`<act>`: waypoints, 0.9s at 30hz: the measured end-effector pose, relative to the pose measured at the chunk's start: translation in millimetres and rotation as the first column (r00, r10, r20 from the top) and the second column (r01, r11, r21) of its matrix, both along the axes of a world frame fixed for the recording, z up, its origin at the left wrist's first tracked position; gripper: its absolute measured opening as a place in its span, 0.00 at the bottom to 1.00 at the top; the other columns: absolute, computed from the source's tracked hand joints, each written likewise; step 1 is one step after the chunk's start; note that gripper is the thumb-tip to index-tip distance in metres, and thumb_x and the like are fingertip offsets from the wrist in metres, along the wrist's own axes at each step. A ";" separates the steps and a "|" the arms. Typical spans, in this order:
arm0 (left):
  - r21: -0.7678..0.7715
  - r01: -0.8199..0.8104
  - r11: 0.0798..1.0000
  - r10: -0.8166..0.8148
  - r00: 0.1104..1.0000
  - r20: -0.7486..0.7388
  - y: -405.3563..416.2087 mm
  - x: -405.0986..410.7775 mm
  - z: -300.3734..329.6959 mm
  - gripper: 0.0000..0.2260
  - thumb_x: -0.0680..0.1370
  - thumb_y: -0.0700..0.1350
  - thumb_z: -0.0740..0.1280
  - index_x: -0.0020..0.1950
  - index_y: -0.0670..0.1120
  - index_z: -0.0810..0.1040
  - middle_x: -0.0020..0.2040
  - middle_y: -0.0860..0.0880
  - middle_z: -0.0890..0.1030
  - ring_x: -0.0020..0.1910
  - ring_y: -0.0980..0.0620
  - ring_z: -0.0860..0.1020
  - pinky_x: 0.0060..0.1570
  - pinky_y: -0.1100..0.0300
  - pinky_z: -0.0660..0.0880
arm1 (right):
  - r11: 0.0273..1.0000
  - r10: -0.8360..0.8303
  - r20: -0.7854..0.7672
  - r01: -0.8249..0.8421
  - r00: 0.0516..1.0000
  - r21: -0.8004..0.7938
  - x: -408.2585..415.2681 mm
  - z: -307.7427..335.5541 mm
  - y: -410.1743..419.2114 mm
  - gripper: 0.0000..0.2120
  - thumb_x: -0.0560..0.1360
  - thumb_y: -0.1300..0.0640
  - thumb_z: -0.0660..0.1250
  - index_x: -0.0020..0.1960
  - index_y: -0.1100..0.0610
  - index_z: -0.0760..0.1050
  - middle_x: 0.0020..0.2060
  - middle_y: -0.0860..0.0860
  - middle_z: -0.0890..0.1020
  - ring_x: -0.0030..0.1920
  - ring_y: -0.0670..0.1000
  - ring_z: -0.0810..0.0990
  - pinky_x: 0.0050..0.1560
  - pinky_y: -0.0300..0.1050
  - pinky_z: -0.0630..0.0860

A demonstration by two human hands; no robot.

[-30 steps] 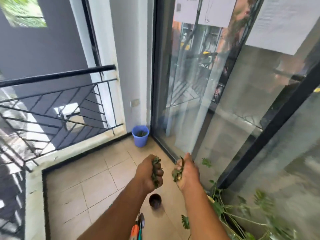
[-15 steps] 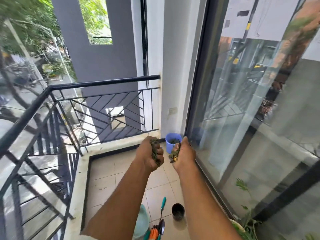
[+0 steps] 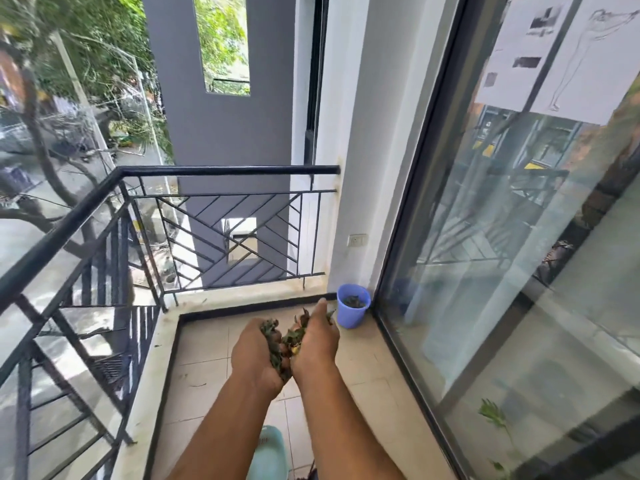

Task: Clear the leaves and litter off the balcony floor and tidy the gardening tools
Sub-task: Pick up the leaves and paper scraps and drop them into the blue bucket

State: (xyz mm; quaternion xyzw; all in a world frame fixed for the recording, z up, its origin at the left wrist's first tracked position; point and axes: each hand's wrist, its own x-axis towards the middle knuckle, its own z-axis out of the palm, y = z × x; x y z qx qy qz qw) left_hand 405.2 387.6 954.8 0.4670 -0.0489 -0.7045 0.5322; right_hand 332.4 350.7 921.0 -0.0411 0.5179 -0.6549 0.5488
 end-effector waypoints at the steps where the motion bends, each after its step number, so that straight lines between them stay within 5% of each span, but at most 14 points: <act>1: 0.005 -0.003 1.000 0.003 1.000 0.028 -5.4 7.2 1.9 0.13 0.83 0.42 0.62 0.38 0.49 0.71 0.28 0.50 0.74 0.20 0.49 0.76 0.19 0.62 0.72 | 1.000 0.019 -0.011 -0.019 1.000 0.006 8.9 -1.4 -4.3 0.18 0.83 0.44 0.67 0.45 0.58 0.76 0.31 0.53 0.79 0.29 0.53 0.77 0.31 0.42 0.76; 4: 0.010 0.040 0.999 -0.041 0.994 0.102 -28.2 31.7 2.9 0.10 0.80 0.43 0.64 0.51 0.41 0.84 0.43 0.42 0.88 0.35 0.42 0.86 0.36 0.50 0.85 | 0.999 0.033 -0.063 -0.033 0.997 0.008 34.1 -1.3 -19.3 0.18 0.83 0.42 0.67 0.50 0.58 0.80 0.36 0.54 0.85 0.35 0.55 0.84 0.37 0.46 0.81; 7: 0.014 0.046 0.999 -0.048 0.986 0.163 -55.0 55.8 0.5 0.17 0.78 0.46 0.67 0.64 0.40 0.85 0.51 0.41 0.89 0.49 0.38 0.88 0.53 0.40 0.84 | 0.999 0.033 -0.106 -0.032 0.994 0.008 56.2 9.9 -37.1 0.17 0.83 0.43 0.67 0.51 0.57 0.81 0.41 0.54 0.87 0.39 0.55 0.87 0.37 0.44 0.81; 10: -0.010 0.070 0.998 -0.066 0.975 0.212 -83.5 75.7 0.3 0.16 0.78 0.49 0.70 0.62 0.42 0.85 0.49 0.43 0.89 0.47 0.40 0.88 0.50 0.44 0.85 | 0.999 0.037 -0.129 -0.033 0.991 0.033 80.4 13.9 -59.0 0.18 0.82 0.43 0.68 0.52 0.58 0.82 0.43 0.56 0.88 0.39 0.54 0.87 0.37 0.44 0.83; 13: -0.015 0.100 0.995 -0.093 0.960 0.264 -104.0 89.6 2.7 0.14 0.79 0.52 0.71 0.57 0.43 0.85 0.50 0.42 0.89 0.50 0.40 0.87 0.52 0.45 0.85 | 0.999 0.024 -0.085 -0.020 0.996 0.049 101.4 8.6 -73.9 0.18 0.80 0.41 0.71 0.54 0.57 0.81 0.46 0.57 0.88 0.43 0.58 0.89 0.47 0.58 0.87; 16: -0.005 0.139 0.990 -0.131 0.940 0.314 -115.2 103.4 3.9 0.15 0.79 0.53 0.70 0.56 0.42 0.85 0.51 0.42 0.88 0.52 0.40 0.86 0.56 0.43 0.84 | 0.998 -0.001 -0.041 0.004 0.999 0.067 115.8 1.2 -84.8 0.16 0.81 0.43 0.71 0.54 0.57 0.81 0.46 0.58 0.88 0.44 0.60 0.89 0.49 0.60 0.86; 22: 0.022 0.239 0.971 -0.236 0.931 0.277 -140.3 122.8 -5.2 0.13 0.80 0.52 0.71 0.55 0.43 0.84 0.48 0.43 0.89 0.46 0.41 0.88 0.52 0.44 0.85 | 0.977 -0.168 -0.057 0.173 0.984 0.121 126.7 -14.4 -108.7 0.13 0.83 0.47 0.67 0.49 0.56 0.80 0.46 0.57 0.86 0.43 0.57 0.87 0.39 0.45 0.83; 25: 0.043 0.302 0.952 -0.304 0.936 0.176 -163.2 126.3 -11.9 0.11 0.82 0.49 0.68 0.42 0.46 0.78 0.37 0.47 0.82 0.27 0.47 0.82 0.27 0.55 0.80 | 0.961 -0.232 -0.070 0.239 0.970 0.137 124.6 -22.4 -126.9 0.15 0.84 0.49 0.65 0.49 0.61 0.80 0.43 0.59 0.86 0.37 0.56 0.85 0.30 0.40 0.78; 27: 0.076 0.321 0.944 -0.328 0.939 0.108 -179.4 127.8 -16.9 0.13 0.82 0.48 0.66 0.38 0.50 0.70 0.35 0.50 0.72 0.22 0.51 0.73 0.19 0.62 0.70 | 0.960 -0.232 -0.056 0.238 0.971 0.144 122.0 -28.2 -141.1 0.17 0.84 0.50 0.65 0.48 0.63 0.80 0.41 0.59 0.85 0.35 0.57 0.84 0.30 0.42 0.79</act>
